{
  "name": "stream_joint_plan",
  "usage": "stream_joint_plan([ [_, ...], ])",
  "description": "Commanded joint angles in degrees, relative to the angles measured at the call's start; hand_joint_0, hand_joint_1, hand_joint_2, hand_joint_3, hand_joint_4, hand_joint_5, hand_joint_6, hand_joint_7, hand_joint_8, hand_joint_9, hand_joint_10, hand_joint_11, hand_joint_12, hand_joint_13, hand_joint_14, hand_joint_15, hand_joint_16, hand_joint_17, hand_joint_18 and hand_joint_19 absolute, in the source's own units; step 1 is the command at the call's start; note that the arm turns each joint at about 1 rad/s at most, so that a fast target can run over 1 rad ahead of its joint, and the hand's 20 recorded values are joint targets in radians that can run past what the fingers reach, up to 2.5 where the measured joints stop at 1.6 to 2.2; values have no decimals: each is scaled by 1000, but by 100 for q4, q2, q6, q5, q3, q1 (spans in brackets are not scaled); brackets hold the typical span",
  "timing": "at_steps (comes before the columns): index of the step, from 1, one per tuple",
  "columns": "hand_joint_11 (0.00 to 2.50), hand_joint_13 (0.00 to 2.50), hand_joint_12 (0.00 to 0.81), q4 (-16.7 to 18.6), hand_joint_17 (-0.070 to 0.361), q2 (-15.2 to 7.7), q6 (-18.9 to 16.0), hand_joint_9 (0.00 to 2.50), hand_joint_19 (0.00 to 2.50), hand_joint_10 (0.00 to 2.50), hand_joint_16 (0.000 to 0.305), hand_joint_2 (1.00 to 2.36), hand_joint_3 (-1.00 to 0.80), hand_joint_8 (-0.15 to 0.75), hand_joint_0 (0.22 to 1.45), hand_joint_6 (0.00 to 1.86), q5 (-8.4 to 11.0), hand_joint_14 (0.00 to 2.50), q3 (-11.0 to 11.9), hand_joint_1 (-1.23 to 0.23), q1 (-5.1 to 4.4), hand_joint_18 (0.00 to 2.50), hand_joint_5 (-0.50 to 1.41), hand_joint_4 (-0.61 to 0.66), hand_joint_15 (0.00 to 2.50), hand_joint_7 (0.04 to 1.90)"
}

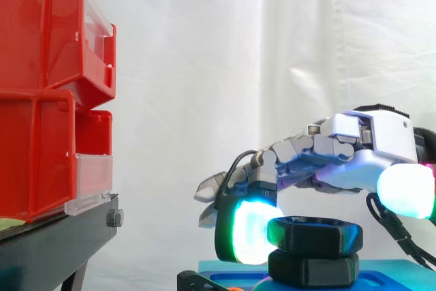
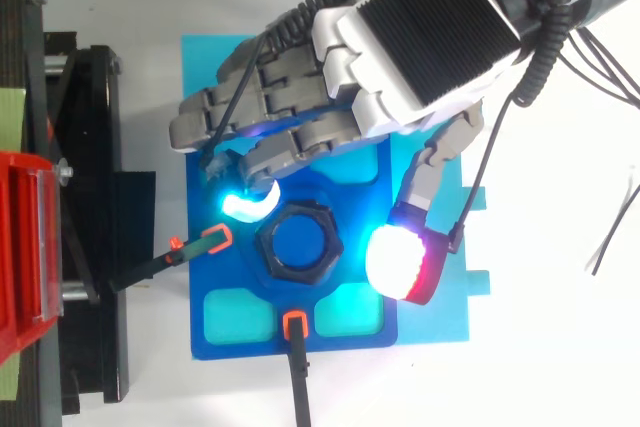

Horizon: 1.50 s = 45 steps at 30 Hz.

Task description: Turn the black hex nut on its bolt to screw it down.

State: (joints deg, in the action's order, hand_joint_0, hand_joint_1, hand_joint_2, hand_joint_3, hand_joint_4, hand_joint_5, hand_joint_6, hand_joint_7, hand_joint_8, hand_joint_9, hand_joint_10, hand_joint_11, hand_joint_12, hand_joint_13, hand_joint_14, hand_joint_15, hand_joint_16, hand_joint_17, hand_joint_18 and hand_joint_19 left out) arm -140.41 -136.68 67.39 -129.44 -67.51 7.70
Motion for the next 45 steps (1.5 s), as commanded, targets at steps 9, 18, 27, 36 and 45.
stream_joint_plan([
  [9,116,516,466,321,166,1,-130,286,329,2,74,1000,-500,360,349,502,24,4,1,-201,-76,661,-192,294,147,802],
  [18,107,519,460,382,163,-8,-121,288,332,2,72,1000,-500,354,356,502,32,4,1,-204,-102,661,-190,292,145,803],
  [27,124,521,455,207,160,-34,-77,299,340,2,71,1000,-500,354,363,502,103,4,-16,-201,-199,662,-186,297,153,828],
  [36,139,524,451,277,158,-113,-103,308,333,2,70,1000,-500,355,368,502,182,4,-25,-203,-269,663,-173,322,156,905],
  [45,197,542,451,242,155,-113,-121,335,332,4,69,1000,-500,363,374,584,182,4,-25,-208,-252,688,-174,351,152,961],
])
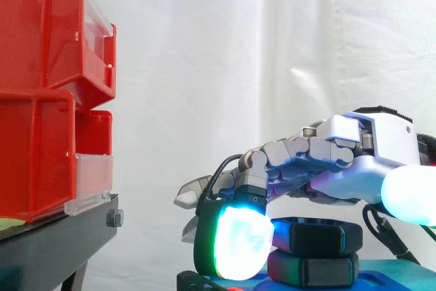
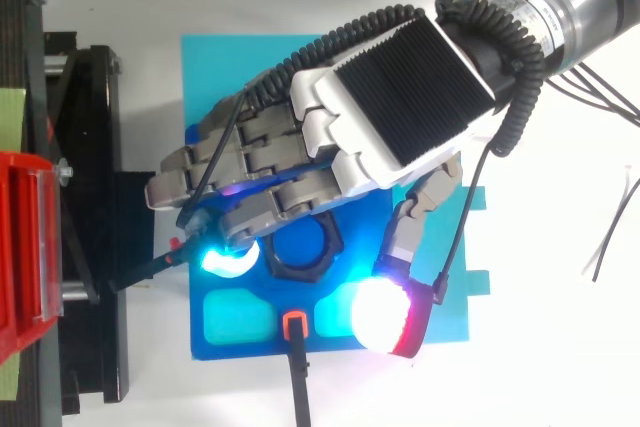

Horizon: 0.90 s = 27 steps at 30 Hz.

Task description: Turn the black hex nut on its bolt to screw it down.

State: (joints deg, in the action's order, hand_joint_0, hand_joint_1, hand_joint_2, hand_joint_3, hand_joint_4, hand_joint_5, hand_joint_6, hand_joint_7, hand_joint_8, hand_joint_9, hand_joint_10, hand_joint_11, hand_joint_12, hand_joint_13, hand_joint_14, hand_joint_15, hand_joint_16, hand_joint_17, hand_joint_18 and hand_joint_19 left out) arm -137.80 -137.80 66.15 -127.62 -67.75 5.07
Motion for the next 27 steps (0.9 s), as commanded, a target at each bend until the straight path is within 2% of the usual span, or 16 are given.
stream_joint_plan([
  [1,218,542,451,-19,155,-1,4,337,324,4,69,1000,-500,363,374,599,1,5,-1,-208,12,689,-177,350,155,941],
  [10,238,554,449,25,155,-1,-5,353,323,5,69,1000,-500,366,377,673,-70,4,7,-209,126,693,-192,362,161,821],
  [18,257,560,449,60,155,-1,-5,360,329,5,69,1000,-500,367,380,682,-79,5,-1,-209,144,699,-195,366,166,812],
  [27,261,572,450,60,154,-1,-5,372,328,5,69,1000,-500,369,382,690,-158,5,-1,-212,214,706,-197,365,178,801],
])
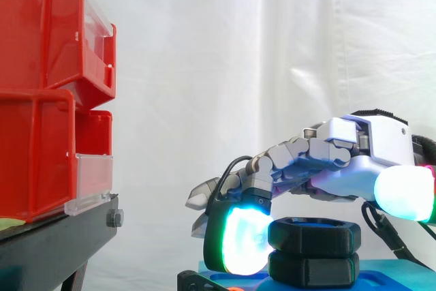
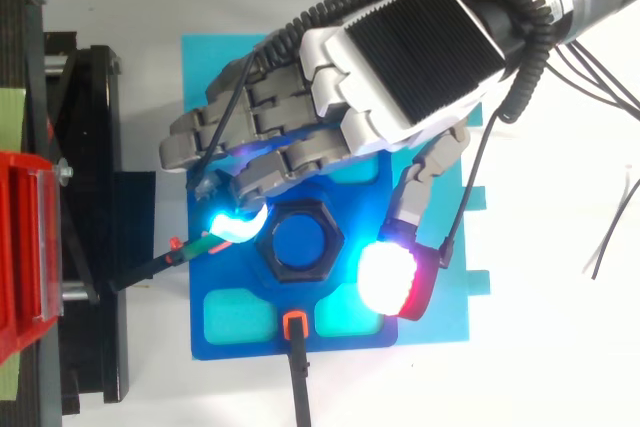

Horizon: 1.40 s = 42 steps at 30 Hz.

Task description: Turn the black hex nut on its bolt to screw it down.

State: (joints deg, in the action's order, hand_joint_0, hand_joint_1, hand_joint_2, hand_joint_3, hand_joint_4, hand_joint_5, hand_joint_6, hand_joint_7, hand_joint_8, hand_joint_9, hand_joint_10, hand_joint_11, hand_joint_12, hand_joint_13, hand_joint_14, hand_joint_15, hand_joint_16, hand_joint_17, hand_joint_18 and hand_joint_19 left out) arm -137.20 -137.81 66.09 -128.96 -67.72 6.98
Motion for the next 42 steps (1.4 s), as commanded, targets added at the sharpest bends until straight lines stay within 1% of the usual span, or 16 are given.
stream_joint_plan([
  [1,273,573,451,0,154,0,0,372,331,5,69,1000,-500,369,381,692,-33,6,-5,-211,22,707,-198,364,178,794],
  [8,283,572,469,0,165,0,0,368,317,5,73,1000,-500,384,343,706,-33,5,-5,-211,40,722,-200,393,177,755],
  [17,273,573,470,0,165,0,0,368,324,5,73,1000,-500,386,340,703,-147,7,-5,-209,119,721,-198,401,176,755],
  [27,276,581,470,35,164,0,0,380,324,7,73,1000,-500,387,344,691,-200,5,-5,-203,154,724,-195,398,172,762],
  [28,269,581,470,35,164,0,0,382,327,5,73,1000,-500,387,343,662,-209,4,-5,-203,163,726,-190,402,172,818],
  [32,269,582,470,97,164,0,-17,382,324,5,73,1000,-500,387,344,590,-235,4,4,-195,180,725,-181,396,176,919],
  [35,269,581,470,150,164,0,-61,383,324,5,73,1000,-500,386,345,524,-262,5,65,-193,189,725,-174,391,180,1037],
  [37,262,581,469,150,164,0,-114,383,328,5,73,1000,-500,385,346,500,-297,5,127,-195,189,723,-171,383,176,1069],
  [39,262,580,469,167,163,0,-123,383,325,5,73,1000,-500,385,347,500,-305,5,136,-195,189,722,-174,376,179,1037],
  [42,245,576,466,255,163,0,-123,380,327,5,72,1000,-500,383,348,501,-297,5,136,-196,163,716,-181,363,170,983],
])
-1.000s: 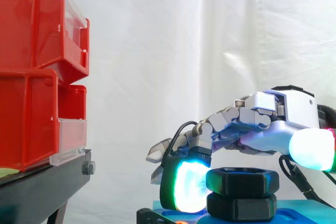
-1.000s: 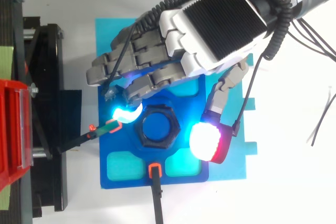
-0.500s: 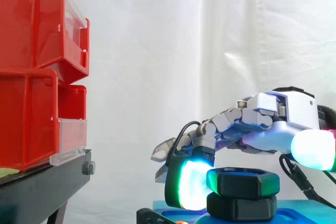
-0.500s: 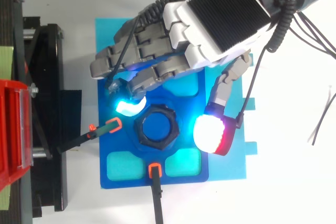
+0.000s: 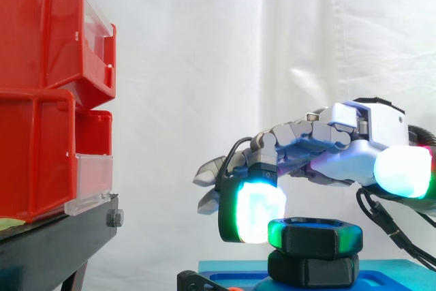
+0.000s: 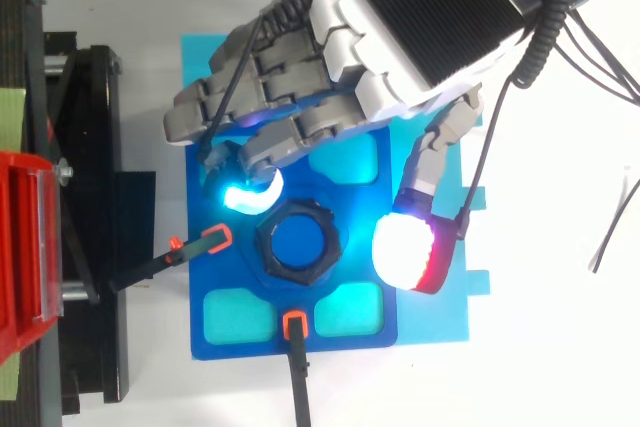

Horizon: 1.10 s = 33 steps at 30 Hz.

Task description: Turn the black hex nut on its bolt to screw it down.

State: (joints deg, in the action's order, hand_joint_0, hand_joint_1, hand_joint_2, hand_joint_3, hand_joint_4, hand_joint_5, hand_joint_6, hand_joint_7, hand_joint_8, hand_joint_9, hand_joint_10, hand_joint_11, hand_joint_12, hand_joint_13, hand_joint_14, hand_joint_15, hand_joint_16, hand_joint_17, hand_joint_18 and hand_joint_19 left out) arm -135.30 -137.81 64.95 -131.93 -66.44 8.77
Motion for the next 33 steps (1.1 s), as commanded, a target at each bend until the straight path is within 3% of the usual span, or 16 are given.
stream_joint_plan([
  [1,242,576,466,91,163,0,-8,378,328,7,72,1000,-500,383,348,501,0,5,9,-197,-16,715,-182,360,180,977],
  [13,214,570,463,214,163,0,-8,366,334,5,73,1000,-500,374,348,502,35,6,9,-203,-112,717,-187,332,174,877],
  [20,204,568,462,118,163,0,9,362,335,4,72,1000,-500,373,350,502,299,5,0,-199,-253,712,-187,325,171,866],
  [21,203,568,463,74,163,-9,27,362,335,4,72,1000,-500,374,349,502,466,5,0,-199,-332,712,-187,326,171,866],
  [33,203,568,462,3,162,0,106,361,339,4,72,1000,-500,374,350,502,703,5,-44,-200,-490,710,-185,331,175,885],
])
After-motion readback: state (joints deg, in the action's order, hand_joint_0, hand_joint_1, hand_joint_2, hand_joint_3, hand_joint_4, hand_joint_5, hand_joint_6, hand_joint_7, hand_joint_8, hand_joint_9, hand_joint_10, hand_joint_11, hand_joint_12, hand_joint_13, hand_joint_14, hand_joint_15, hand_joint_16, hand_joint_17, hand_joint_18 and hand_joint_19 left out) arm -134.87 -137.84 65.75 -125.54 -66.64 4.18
